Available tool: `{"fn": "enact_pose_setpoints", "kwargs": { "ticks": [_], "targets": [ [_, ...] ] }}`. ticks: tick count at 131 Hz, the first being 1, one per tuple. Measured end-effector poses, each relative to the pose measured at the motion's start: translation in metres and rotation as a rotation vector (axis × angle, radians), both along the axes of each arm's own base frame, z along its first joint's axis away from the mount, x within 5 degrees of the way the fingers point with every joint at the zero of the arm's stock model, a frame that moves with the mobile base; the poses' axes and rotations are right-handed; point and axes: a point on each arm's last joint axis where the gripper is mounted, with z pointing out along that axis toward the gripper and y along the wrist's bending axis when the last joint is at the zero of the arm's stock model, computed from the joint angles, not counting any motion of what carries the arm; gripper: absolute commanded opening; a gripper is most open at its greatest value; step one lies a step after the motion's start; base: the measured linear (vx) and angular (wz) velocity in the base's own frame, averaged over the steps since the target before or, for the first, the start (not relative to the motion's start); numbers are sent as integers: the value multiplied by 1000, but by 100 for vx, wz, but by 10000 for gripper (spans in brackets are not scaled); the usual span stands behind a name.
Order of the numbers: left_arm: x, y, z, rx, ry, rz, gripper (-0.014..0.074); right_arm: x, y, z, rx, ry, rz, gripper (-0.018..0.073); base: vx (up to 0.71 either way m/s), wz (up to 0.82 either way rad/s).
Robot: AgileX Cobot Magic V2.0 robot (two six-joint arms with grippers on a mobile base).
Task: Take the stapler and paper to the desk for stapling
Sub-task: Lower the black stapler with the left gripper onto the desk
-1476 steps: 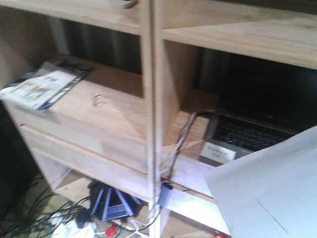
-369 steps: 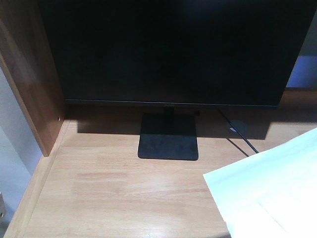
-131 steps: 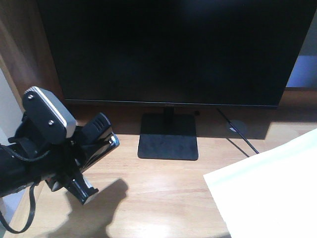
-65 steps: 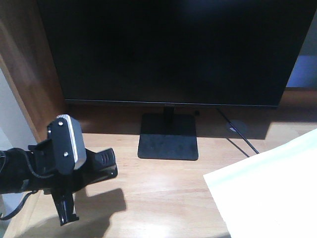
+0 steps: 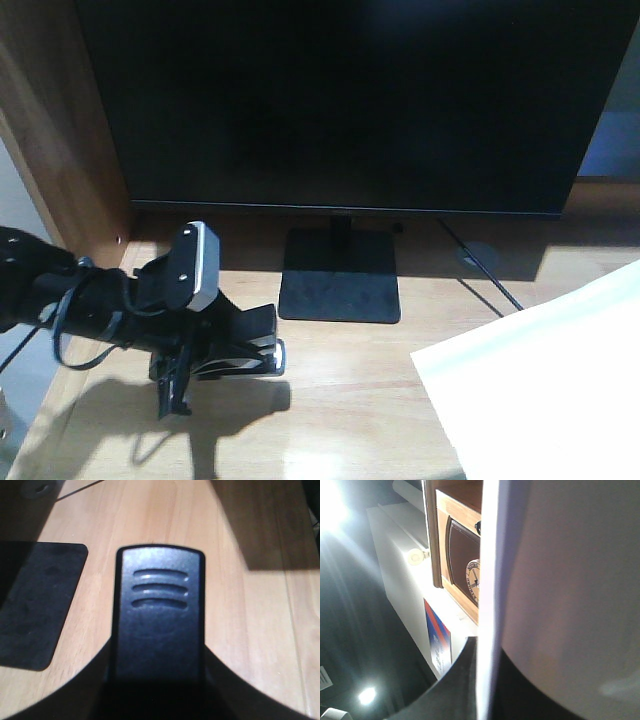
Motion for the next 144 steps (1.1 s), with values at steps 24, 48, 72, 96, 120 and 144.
{"fn": "enact_pose_setpoints", "kwargs": {
  "ticks": [24,48,72,96,120,144],
  "targets": [
    [15,-9,-26,12,76,-22,-6,0,0,0,0,0,0,-7,0,0],
    [14,-16,-53,46,153,-57,-6,0,0,0,0,0,0,-7,0,0],
    [12,-20,-71,74,201,-86,-6,0,0,0,0,0,0,-7,0,0],
    [11,-20,-83,92,230,-96,-6,0,0,0,0,0,0,-7,0,0],
    [12,-20,-87,99,240,-98,-2,0,0,0,0,0,0,-7,0,0],
    [12,-20,-88,107,236,-103,52,0,0,0,0,0,0,-7,0,0]
  ]
}}
